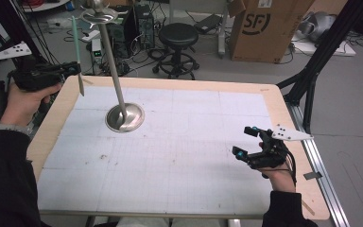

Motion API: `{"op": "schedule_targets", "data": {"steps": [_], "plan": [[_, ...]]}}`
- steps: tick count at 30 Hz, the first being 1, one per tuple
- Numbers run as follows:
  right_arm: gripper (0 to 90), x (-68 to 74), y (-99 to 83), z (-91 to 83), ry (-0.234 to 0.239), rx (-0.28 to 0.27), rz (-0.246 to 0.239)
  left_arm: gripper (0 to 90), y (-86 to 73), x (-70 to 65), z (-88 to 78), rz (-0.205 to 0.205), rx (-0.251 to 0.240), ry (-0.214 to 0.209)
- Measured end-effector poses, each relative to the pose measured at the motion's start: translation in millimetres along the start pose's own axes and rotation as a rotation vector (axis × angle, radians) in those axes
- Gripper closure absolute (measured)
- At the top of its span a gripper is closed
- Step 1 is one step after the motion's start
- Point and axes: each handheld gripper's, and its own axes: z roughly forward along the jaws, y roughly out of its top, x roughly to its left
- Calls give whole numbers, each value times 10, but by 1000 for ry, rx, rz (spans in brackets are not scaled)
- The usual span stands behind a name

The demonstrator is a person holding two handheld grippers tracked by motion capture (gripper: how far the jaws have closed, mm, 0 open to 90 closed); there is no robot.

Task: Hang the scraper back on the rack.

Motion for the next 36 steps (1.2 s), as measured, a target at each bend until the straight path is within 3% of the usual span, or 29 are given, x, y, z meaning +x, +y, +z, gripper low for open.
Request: {"op": "schedule_targets", "data": {"steps": [9,14,25,27,31,33,36], "plan": [[5,-3,-2,4,-2,4,1,784,-29,-51,39,20,-8,31],[5,4,-1,6,1,5,2,686,-70,-105,44,22,-7,50],[5,-19,12,72,7,3,-4,345,-333,-271,21,98,-65,43],[5,-12,12,74,6,7,-2,229,-392,-298,42,87,-57,52],[5,4,32,61,-1,-15,-18,144,-552,-391,111,87,-45,27],[5,23,45,51,-5,-26,-19,123,-647,-452,145,79,-40,-8],[5,34,61,40,-11,-44,-32,123,-802,-564,198,6,-76,-77]]}}
